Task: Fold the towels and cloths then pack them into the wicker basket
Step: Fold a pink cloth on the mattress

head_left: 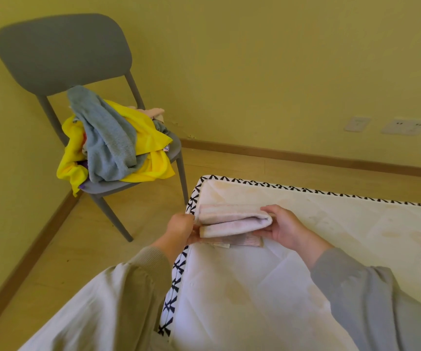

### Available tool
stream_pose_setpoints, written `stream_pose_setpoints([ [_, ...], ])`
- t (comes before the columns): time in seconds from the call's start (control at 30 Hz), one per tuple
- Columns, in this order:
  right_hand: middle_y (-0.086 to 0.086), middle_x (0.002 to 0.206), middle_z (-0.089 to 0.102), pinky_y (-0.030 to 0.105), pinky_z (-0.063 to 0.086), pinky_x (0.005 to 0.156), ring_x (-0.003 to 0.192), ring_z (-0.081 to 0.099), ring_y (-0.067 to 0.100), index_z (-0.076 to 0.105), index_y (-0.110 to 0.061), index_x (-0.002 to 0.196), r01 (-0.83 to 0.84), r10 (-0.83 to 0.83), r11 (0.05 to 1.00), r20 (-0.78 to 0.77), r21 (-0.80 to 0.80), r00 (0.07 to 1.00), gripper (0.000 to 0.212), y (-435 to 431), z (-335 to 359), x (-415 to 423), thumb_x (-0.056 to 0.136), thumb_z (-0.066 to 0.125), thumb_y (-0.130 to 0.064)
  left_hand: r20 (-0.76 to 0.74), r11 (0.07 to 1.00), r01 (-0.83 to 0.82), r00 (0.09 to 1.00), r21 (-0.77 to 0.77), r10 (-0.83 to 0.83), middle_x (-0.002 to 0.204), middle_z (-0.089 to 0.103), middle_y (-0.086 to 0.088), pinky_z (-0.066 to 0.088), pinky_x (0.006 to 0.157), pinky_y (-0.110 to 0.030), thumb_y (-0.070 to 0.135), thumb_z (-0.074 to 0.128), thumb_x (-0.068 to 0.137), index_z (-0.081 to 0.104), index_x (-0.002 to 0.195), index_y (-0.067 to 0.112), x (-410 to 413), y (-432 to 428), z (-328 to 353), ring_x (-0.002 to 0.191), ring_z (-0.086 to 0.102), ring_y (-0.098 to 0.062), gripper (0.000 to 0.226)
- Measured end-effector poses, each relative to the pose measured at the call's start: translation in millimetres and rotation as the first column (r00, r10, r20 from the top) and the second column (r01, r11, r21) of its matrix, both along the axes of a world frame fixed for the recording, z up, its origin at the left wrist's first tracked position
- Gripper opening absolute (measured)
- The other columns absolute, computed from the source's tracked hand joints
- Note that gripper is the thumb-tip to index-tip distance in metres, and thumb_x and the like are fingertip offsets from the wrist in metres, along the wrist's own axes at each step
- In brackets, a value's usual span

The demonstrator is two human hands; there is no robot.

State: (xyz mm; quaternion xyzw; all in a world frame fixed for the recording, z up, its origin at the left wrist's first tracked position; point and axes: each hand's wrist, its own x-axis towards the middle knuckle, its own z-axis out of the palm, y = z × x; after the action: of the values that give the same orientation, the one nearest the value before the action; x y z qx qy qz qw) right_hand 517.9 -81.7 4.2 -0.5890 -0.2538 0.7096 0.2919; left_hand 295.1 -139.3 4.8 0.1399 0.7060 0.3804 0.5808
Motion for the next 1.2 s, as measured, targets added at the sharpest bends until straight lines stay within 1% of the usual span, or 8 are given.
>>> stream_pose_setpoints([
  [0.5,0.019,0.066,0.068,0.028,0.055,0.042,0.049,0.067,0.025,0.056,0.008,0.09,-0.038,0.008,0.984,-0.169,-0.175,0.986,0.02,13,22,-23,0.098,0.043,-0.006,0.252,0.997,-0.077,0.964,-0.02,0.079,0.102,0.061,-0.018,0.054,0.043,-0.026,0.006,0.055,0.094,0.051,0.114,-0.001,2,29,25,0.073,0.061,-0.023,0.022],
  [0.67,0.023,0.077,0.07,0.034,0.059,0.053,0.063,0.071,0.03,0.06,0.008,0.093,-0.04,0.005,0.984,-0.196,-0.176,0.981,0.026,28,27,-28,0.098,0.039,-0.007,0.345,0.976,-0.158,0.934,0.153,0.097,0.12,0.06,-0.02,0.053,0.084,-0.038,0.005,0.039,0.099,0.042,0.13,-0.005,-2,45,35,0.103,0.062,-0.03,0.033],
  [0.8,0.029,0.087,0.069,0.037,0.06,0.057,0.067,0.071,0.036,0.058,0.013,0.097,0.079,-0.153,0.968,-0.311,-0.238,0.938,0.03,39,20,-31,0.099,0.037,-0.008,-0.179,0.942,0.19,0.973,0.276,-0.144,0.124,0.062,-0.012,0.045,0.091,-0.032,0.007,0.041,0.096,0.057,0.106,0.01,5,35,19,0.114,0.057,-0.025,0.019],
  [0.9,0.029,0.101,0.066,0.037,0.059,0.054,0.073,0.071,0.037,0.057,0.014,0.104,0.117,-0.197,0.961,-0.324,-0.251,0.925,0.029,43,15,-38,0.098,0.039,-0.007,-0.86,0.495,0.867,0.206,-0.061,-0.466,0.144,0.044,-0.006,0.037,0.102,-0.032,0.019,0.038,0.099,0.051,0.132,0.019,1,24,-10,0.133,0.04,-0.024,0.035],
  [0.97,0.03,0.102,0.066,0.038,0.06,0.057,0.075,0.071,0.036,0.057,0.014,0.105,0.142,-0.224,0.957,-0.338,-0.252,0.914,0.029,44,13,-41,0.098,0.038,-0.007,-0.837,0.162,0.889,-0.322,-0.428,-0.443,0.16,0.007,-0.004,0.014,0.118,-0.042,0.035,0.027,0.103,0.017,0.151,0.021,-3,15,-27,0.147,0.004,-0.026,0.052],
  [1.03,0.029,0.101,0.067,0.038,0.06,0.062,0.076,0.071,0.035,0.058,0.014,0.103,0.139,-0.222,0.957,-0.334,-0.254,0.916,0.03,45,12,-43,0.099,0.037,-0.007,-0.734,0.092,0.796,-0.498,-0.598,-0.461,0.158,-0.018,-0.001,-0.002,0.119,-0.046,0.049,0.015,0.101,-0.009,0.152,0.019,-6,6,-37,0.145,-0.018,-0.023,0.064],
  [1.1,0.026,0.093,0.069,0.037,0.06,0.063,0.073,0.072,0.031,0.06,0.011,0.1,0.081,-0.147,0.969,-0.285,-0.233,0.947,0.031,45,12,-43,0.099,0.037,-0.009,-0.742,0.148,0.798,-0.451,-0.584,-0.496,0.158,-0.019,0.0,-0.003,0.119,-0.044,0.05,0.014,0.101,-0.01,0.151,0.016,-10,4,-40,0.144,-0.02,-0.019,0.065],
  [1.2,0.022,0.085,0.071,0.034,0.06,0.058,0.071,0.072,0.029,0.063,0.006,0.098,-0.031,-0.007,0.979,-0.184,-0.202,0.983,0.033,41,14,-41,0.098,0.036,-0.013,-0.829,0.421,0.877,0.048,-0.232,-0.557,0.154,0.03,-0.006,0.017,0.115,-0.032,0.031,0.027,0.103,0.04,0.143,0.011,-7,15,-28,0.144,0.021,-0.018,0.046],
])
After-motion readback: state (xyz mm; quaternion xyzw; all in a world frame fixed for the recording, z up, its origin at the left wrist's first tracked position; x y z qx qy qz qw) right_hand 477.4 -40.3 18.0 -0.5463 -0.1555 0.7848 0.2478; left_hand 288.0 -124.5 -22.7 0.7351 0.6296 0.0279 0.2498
